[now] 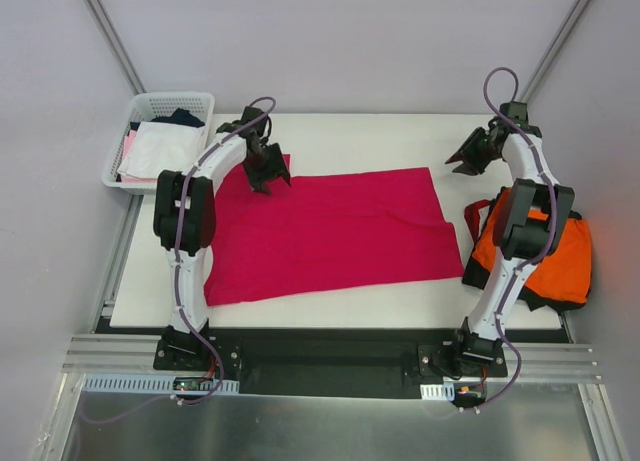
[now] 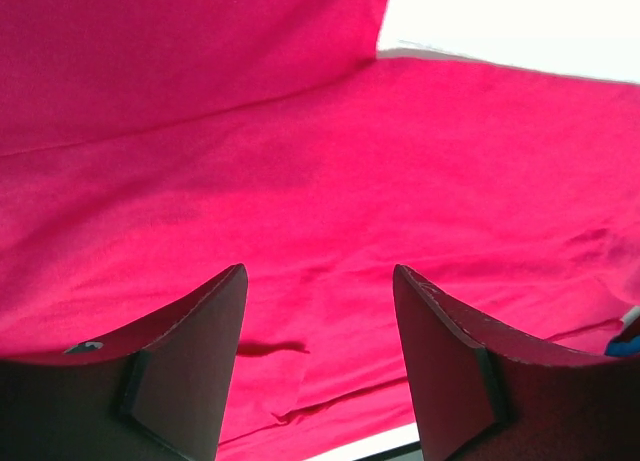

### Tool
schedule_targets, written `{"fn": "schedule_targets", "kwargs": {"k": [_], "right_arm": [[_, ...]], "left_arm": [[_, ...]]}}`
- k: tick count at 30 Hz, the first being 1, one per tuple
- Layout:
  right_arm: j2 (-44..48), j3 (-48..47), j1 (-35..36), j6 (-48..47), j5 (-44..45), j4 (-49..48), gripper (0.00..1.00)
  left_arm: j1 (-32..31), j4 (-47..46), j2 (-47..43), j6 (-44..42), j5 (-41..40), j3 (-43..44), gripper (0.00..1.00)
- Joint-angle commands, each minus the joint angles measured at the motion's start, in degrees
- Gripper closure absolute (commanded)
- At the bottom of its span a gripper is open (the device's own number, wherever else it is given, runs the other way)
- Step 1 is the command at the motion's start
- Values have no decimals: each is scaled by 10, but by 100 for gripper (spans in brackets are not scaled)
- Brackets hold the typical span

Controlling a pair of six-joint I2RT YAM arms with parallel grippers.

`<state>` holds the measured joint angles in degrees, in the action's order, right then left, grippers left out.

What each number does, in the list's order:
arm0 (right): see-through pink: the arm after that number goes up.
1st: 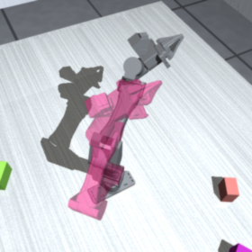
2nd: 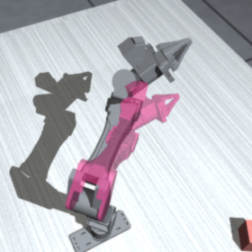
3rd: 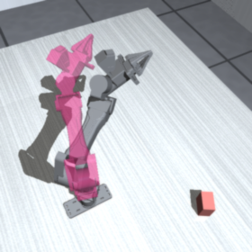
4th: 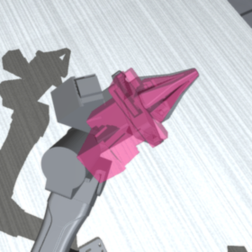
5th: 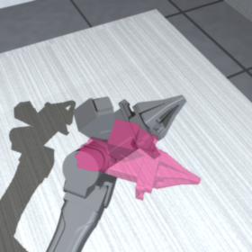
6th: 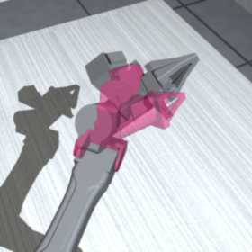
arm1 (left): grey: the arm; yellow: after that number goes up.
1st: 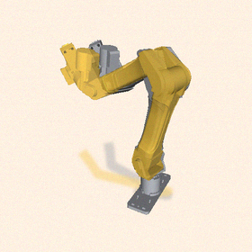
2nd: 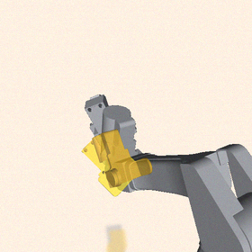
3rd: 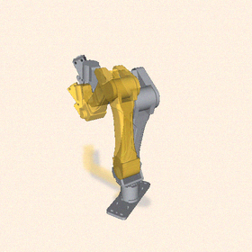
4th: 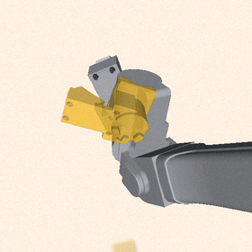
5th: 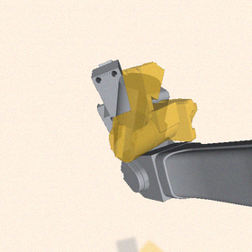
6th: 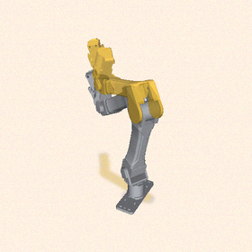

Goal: Fold and stack the t-shirts
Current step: Fold the tshirt

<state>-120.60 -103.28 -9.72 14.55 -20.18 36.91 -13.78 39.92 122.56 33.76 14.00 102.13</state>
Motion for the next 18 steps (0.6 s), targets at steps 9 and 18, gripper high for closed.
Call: {"fn": "schedule_targets", "kwargs": {"k": [9, 18], "right_arm": [[-59, -38, -6, 40, -83, -27, 62], [-81, -37, 13, 49, -101, -39, 63]], "left_arm": [[36, 12, 50, 7, -186, 117, 37], [52, 12, 173, -76, -231, 321, 34]]}}
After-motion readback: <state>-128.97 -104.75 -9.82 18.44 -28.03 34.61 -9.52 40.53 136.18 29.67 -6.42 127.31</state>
